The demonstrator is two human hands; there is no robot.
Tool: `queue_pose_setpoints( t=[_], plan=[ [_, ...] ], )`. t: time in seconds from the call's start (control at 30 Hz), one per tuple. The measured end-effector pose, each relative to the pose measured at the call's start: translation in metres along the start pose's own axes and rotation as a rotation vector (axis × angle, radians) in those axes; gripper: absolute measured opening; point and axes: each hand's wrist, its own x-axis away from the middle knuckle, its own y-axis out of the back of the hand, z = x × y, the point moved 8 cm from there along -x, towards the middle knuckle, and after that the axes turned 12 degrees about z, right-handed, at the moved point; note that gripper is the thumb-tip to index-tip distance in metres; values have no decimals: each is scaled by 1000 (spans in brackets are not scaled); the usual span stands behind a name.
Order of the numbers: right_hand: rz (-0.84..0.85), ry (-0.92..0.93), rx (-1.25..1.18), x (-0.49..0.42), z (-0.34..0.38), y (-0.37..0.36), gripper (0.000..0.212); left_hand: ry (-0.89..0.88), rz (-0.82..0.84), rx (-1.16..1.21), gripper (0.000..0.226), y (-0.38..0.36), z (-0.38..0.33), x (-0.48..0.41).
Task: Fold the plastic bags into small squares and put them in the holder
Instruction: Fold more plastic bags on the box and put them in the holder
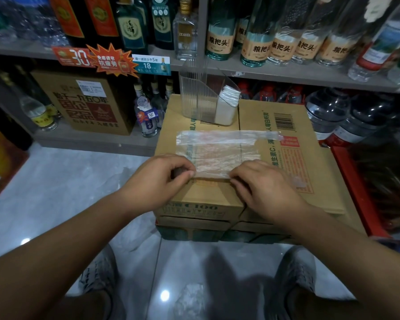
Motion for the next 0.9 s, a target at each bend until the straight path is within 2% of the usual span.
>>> queue_pose_setpoints(
  t=[0.1,0.2,0.27,0.53,0.73,0.9],
  plan=[
    [6,-30,-32,-1,2,11,15,41,-33,79,9,7,-1,3],
    [37,-60,-111,-10,3,24,19,112,-27,229,32,11,4,3],
    [35,-65,-120,-20,2,33,15,163,-38,248,38,14,8,-1],
    [131,-158,-277,-77,-37,28,10,355,-157,324,28,16,34,-22],
    [98,-214,-278,-100,-56,3,15,417,-176,208,38,20,36,-32],
    [4,-241,-338,-105,-63,-5,21,405,-255,343,43,29,39,-37]
  ],
)
